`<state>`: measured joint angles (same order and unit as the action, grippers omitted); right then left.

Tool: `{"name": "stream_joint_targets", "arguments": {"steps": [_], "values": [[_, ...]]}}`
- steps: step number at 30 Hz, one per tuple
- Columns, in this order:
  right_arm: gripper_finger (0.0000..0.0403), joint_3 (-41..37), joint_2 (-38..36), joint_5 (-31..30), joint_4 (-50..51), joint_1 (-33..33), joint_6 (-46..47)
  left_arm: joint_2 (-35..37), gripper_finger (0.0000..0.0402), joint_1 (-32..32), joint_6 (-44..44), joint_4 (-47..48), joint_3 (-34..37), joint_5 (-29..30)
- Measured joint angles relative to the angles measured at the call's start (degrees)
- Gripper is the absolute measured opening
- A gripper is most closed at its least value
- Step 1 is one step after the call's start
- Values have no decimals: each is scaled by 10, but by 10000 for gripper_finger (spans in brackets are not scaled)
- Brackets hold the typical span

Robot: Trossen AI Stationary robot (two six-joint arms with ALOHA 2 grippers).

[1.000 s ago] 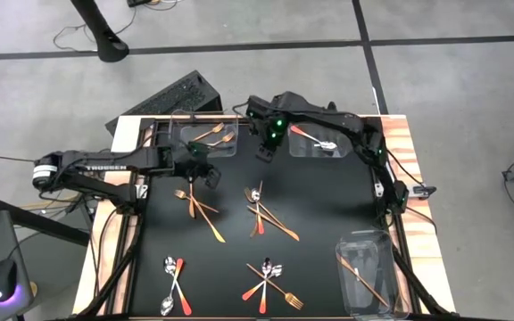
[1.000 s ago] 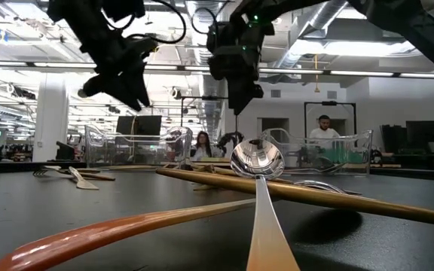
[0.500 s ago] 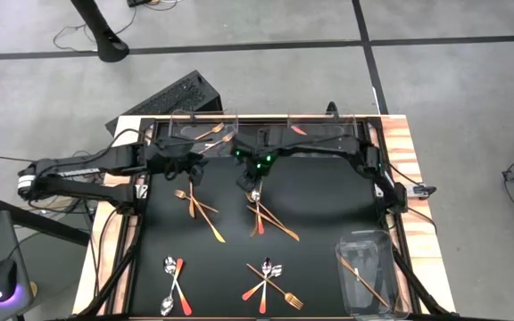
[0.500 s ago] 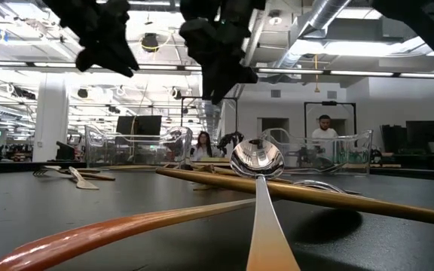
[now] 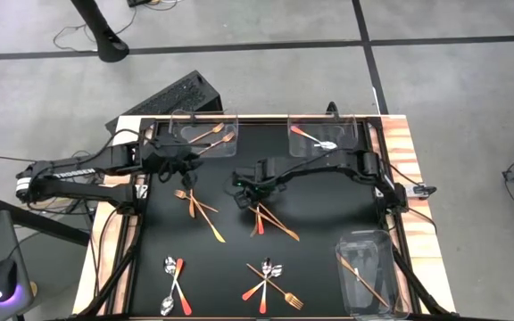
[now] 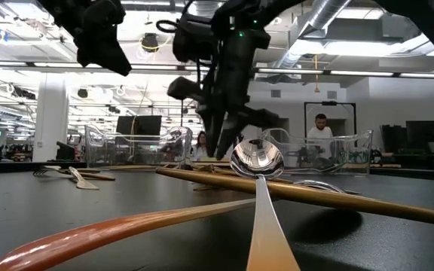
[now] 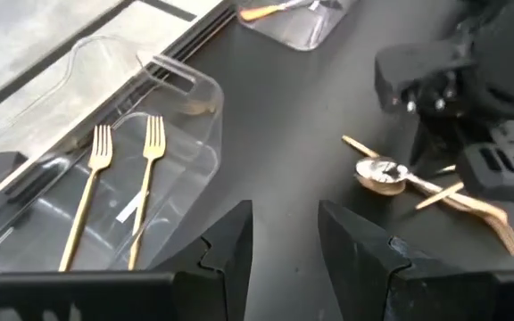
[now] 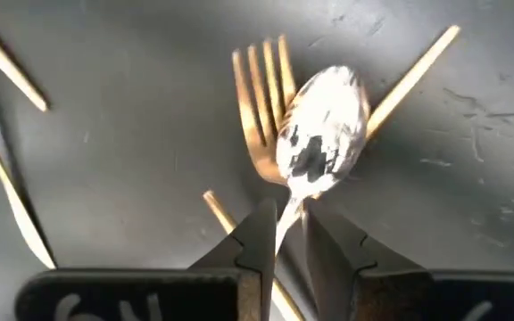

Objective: Sort silverware by color (type)
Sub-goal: Put the orange spoon into the top right transparent bin

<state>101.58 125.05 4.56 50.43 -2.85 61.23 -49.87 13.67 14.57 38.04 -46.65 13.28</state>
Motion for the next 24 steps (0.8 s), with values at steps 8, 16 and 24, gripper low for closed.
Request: {"name": "stream_joint_targets", "arguments": {"steps": [8,16,24], "values": [[82,-36,-1,-10,-59,6,22,0,118,0,-19,39,0,1],[82,-35,13,-13,-71,9,29,0,118,0,-19,70,0,9],[108,-33,39,-8,-50,17,8,0,118,0,-14,72,0,26]]}}
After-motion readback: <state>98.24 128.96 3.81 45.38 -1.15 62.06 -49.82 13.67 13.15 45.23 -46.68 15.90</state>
